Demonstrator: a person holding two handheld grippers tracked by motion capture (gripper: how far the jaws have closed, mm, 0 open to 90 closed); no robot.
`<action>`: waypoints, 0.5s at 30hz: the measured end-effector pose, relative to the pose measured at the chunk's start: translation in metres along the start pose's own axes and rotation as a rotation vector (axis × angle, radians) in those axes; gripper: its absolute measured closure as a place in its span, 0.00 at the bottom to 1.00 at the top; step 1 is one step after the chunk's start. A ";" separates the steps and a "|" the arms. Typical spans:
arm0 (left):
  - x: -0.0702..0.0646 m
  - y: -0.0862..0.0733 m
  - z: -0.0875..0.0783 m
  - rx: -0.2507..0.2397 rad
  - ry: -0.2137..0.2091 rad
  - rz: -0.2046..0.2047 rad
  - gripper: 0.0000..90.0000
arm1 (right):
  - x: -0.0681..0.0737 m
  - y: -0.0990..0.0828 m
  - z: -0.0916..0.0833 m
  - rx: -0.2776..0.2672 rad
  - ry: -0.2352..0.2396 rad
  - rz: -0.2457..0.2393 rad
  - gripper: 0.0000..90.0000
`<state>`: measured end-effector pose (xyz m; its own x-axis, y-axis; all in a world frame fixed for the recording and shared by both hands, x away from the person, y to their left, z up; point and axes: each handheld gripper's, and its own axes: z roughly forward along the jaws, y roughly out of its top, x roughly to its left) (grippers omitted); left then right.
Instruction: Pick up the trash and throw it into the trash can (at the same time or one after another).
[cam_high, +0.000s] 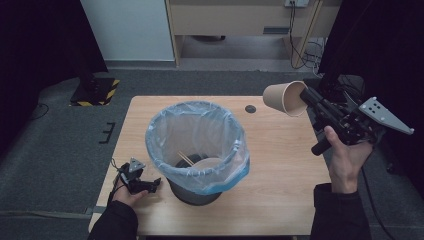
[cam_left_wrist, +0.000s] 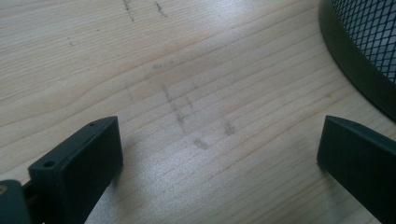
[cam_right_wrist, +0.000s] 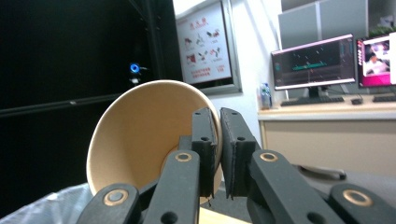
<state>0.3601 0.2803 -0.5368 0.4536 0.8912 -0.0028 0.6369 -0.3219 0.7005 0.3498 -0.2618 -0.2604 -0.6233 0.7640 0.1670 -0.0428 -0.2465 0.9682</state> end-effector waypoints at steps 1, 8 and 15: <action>0.000 0.000 0.000 0.000 0.000 0.000 0.00 | 0.004 0.003 0.000 -0.009 0.014 -0.004 0.95; 0.000 0.000 0.000 0.000 0.000 0.000 0.00 | 0.020 0.010 0.005 -0.023 0.057 -0.010 0.95; 0.000 0.000 0.000 0.000 0.000 0.000 0.00 | 0.043 0.019 0.021 -0.018 0.117 -0.029 0.95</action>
<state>0.3601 0.2803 -0.5368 0.4535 0.8913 -0.0029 0.6370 -0.3218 0.7005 0.3384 -0.2213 -0.2306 -0.7084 0.6963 0.1155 -0.0754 -0.2374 0.9685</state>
